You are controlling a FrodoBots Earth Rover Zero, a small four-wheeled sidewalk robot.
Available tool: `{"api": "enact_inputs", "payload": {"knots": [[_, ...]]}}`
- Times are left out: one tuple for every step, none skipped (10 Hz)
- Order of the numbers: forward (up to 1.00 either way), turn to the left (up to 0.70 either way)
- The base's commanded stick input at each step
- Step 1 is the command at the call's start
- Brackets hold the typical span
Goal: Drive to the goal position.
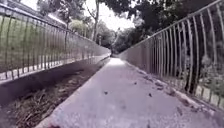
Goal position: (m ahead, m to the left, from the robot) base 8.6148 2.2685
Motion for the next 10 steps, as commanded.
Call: {"api": "enact_inputs", "payload": {"knots": [[0.5,0.0],[0.5,0.0],[0.5,0.0],[0.5,0.0],[0.5,0.0],[0.5,0.0],[0.5,0.0],[0.5,0.0],[0.5,0.0],[0.5,0.0]]}}
